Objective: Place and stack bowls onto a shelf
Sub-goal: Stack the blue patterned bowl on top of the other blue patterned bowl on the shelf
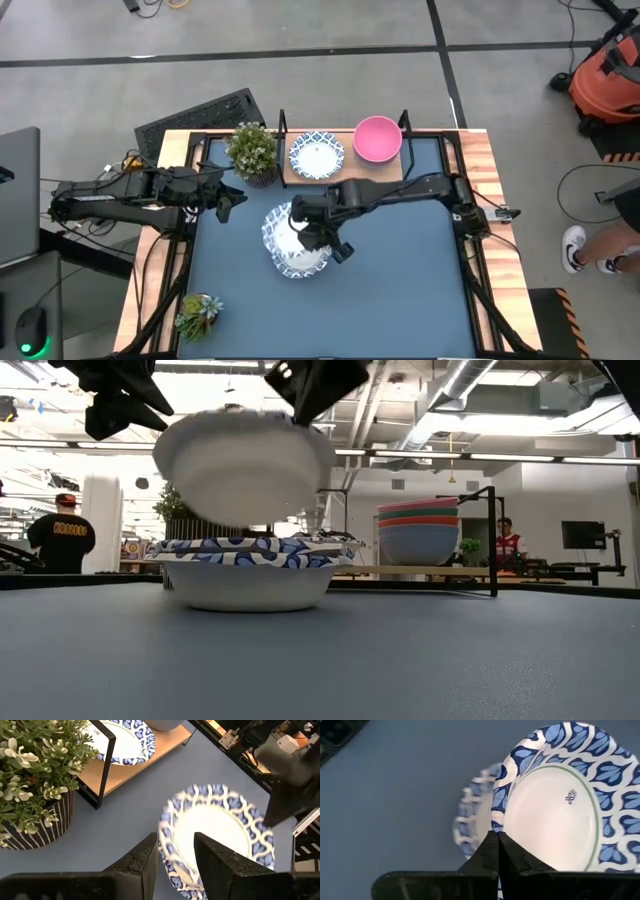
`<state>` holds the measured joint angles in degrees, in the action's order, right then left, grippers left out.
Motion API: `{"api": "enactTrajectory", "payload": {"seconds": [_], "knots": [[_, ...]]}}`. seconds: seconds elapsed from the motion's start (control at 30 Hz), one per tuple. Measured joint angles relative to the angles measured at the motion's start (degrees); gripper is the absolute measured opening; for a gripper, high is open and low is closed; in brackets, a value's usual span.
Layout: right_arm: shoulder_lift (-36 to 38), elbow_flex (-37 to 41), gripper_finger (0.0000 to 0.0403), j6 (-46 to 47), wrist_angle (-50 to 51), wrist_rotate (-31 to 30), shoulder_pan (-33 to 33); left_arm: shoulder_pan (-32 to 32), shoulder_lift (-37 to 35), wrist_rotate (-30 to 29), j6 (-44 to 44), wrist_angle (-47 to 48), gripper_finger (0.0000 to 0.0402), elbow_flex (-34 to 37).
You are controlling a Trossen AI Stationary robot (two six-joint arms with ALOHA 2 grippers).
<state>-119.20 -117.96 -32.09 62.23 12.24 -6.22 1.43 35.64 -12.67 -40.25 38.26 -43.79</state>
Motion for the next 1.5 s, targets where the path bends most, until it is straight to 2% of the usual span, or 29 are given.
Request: {"api": "enactTrajectory", "payload": {"seconds": [0.4, 0.63, 0.83, 1.0, 1.27, 1.5], "knots": [[0.0, -12.2, 0.0016, -0.9, 14.6, -10.2, 6.6, 0.0, 0.0, 0.0, 0.3, 0.0, 0.0112, 0.0], [0.0, -15.8, 0.0016, 0.8, 18.7, -12.8, 13.4, 0.0, 0.0, -0.2, 0.4, 0.0, 0.0112, 0.0], [0.0, -15.8, 0.0016, 3.4, 18.5, -14.0, 21.0, 0.0, 0.0, -0.7, 0.2, 0.0, 0.0112, 0.0], [-0.1, -15.8, 0.0016, 4.9, 13.7, -13.6, 25.6, 0.0, 0.0, -1.5, -0.3, 0.0, 0.0112, 0.0], [-0.1, -15.3, 0.0016, 6.0, 9.8, -11.7, 26.6, 0.0, 0.0, -2.3, -0.7, 0.0, 0.0112, 0.0], [-0.3, -7.0, 0.0016, 5.6, 3.7, -12.8, 26.9, 0.0, 0.0, -3.2, -0.9, 0.0, 0.0112, 0.0]]}}
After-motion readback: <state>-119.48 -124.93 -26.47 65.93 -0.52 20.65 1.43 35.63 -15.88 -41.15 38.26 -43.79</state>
